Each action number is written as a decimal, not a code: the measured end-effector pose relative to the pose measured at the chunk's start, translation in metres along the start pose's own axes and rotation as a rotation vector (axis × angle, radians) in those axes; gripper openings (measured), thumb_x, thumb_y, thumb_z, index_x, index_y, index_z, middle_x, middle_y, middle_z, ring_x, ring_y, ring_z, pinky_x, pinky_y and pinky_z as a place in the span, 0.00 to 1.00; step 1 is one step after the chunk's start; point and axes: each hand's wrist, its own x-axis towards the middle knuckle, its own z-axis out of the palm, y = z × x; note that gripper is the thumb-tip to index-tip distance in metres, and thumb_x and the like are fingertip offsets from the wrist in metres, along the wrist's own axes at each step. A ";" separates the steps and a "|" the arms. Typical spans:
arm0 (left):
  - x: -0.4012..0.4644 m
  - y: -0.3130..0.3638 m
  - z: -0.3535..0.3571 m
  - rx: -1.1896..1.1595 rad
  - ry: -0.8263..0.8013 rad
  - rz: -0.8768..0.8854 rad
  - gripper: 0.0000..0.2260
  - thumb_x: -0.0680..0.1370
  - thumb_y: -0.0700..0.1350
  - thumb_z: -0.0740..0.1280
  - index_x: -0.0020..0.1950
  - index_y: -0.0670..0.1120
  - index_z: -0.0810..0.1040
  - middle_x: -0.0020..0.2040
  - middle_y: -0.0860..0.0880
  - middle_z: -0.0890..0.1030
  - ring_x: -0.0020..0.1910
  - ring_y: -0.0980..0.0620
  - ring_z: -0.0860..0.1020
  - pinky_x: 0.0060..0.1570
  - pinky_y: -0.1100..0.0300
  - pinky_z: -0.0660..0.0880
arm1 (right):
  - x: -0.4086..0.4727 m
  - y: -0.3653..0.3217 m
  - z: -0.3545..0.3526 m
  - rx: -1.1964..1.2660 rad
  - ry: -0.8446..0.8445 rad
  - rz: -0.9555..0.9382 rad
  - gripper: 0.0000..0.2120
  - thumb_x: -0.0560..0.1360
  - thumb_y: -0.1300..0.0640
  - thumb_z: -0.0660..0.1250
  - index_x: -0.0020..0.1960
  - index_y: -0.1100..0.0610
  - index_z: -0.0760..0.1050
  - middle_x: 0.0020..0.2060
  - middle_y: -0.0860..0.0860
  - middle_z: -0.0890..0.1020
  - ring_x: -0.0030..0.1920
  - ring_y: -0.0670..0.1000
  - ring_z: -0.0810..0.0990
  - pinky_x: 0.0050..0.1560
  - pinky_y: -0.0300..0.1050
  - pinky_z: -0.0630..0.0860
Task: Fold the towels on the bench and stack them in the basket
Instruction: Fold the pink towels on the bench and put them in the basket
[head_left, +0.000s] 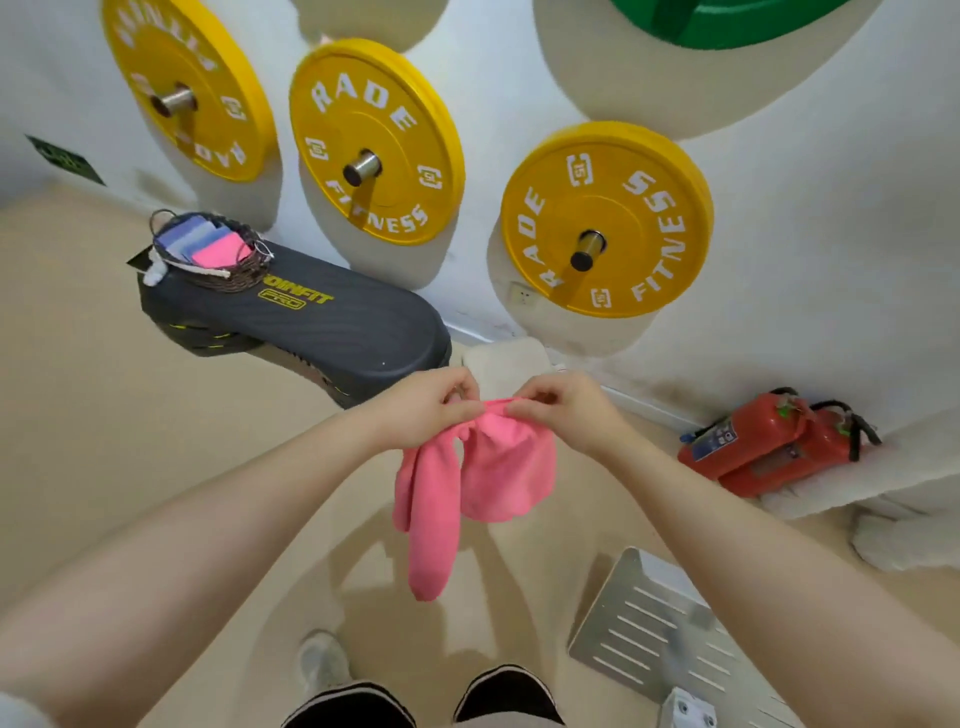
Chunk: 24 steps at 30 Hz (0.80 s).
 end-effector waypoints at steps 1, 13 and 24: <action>-0.003 -0.011 -0.014 0.015 0.004 -0.003 0.05 0.77 0.47 0.64 0.41 0.51 0.71 0.33 0.56 0.74 0.31 0.61 0.70 0.31 0.69 0.66 | 0.010 -0.011 0.008 0.061 0.018 -0.005 0.07 0.71 0.59 0.71 0.39 0.63 0.82 0.32 0.51 0.81 0.34 0.44 0.74 0.37 0.37 0.69; -0.021 -0.204 -0.192 -0.029 0.271 -0.213 0.10 0.76 0.34 0.57 0.40 0.47 0.69 0.39 0.48 0.75 0.41 0.49 0.72 0.37 0.59 0.64 | 0.189 -0.160 0.161 0.155 -0.029 -0.089 0.10 0.75 0.59 0.65 0.37 0.61 0.77 0.34 0.50 0.77 0.37 0.47 0.72 0.40 0.42 0.68; 0.108 -0.309 -0.329 0.016 0.332 -0.330 0.12 0.77 0.40 0.55 0.52 0.43 0.77 0.53 0.44 0.80 0.54 0.46 0.75 0.51 0.58 0.67 | 0.394 -0.182 0.146 0.190 -0.167 -0.048 0.05 0.73 0.63 0.68 0.39 0.58 0.80 0.32 0.44 0.79 0.31 0.33 0.75 0.38 0.26 0.70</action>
